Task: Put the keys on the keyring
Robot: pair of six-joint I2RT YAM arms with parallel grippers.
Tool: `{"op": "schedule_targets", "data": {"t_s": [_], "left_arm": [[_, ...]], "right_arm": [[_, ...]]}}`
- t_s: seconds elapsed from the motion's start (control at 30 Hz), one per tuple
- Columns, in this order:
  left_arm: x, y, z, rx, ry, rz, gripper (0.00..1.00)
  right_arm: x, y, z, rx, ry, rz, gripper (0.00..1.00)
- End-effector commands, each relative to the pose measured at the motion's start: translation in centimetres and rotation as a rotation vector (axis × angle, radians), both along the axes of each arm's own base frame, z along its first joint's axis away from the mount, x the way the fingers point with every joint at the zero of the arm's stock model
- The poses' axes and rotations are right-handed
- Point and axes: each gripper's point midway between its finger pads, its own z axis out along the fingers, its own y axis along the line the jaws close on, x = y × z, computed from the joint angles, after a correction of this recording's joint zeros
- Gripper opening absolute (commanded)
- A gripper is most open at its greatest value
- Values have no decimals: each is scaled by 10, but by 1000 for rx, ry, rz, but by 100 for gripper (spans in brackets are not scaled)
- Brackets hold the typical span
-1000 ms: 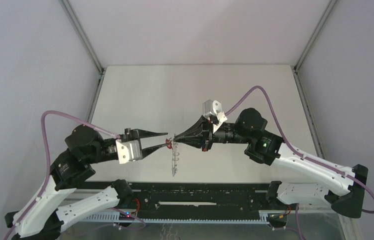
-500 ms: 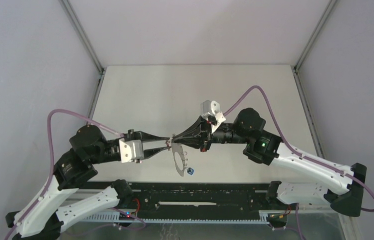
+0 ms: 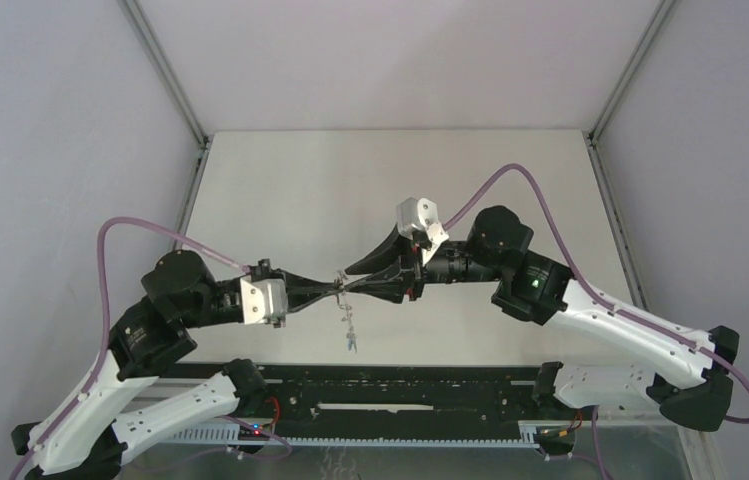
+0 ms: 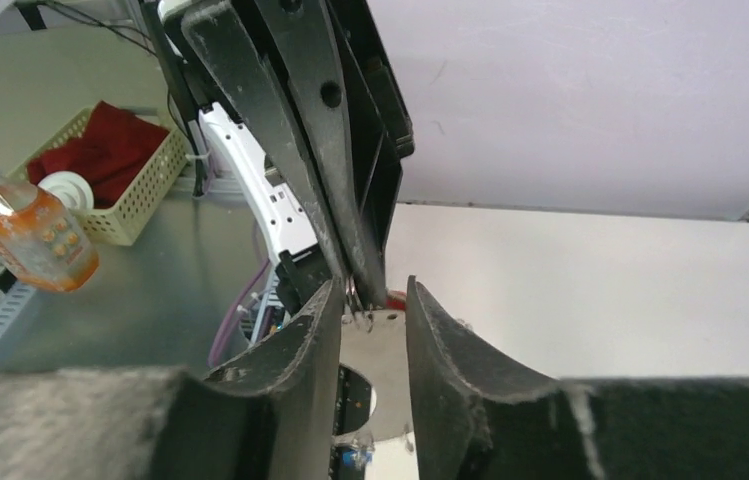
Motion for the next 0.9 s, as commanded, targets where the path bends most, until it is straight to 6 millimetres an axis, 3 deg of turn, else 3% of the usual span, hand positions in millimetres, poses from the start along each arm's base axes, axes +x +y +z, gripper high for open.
{"op": "schedule_targets", "data": {"t_s": [0.0, 0.13, 0.4, 0.87], "left_arm": [[-9, -3, -8, 39, 25, -54, 0], [-8, -5, -10, 63, 25, -64, 0], [-1, -6, -9, 109, 3, -56, 0], [8, -6, -9, 115, 9, -7, 0]], "right_arm": [[2, -14, 18, -79, -72, 10, 44], [2, -22, 14, -259, -81, 54, 52], [6, -13, -11, -527, -97, 110, 42], [6, -13, -22, -619, -148, 59, 31]]}}
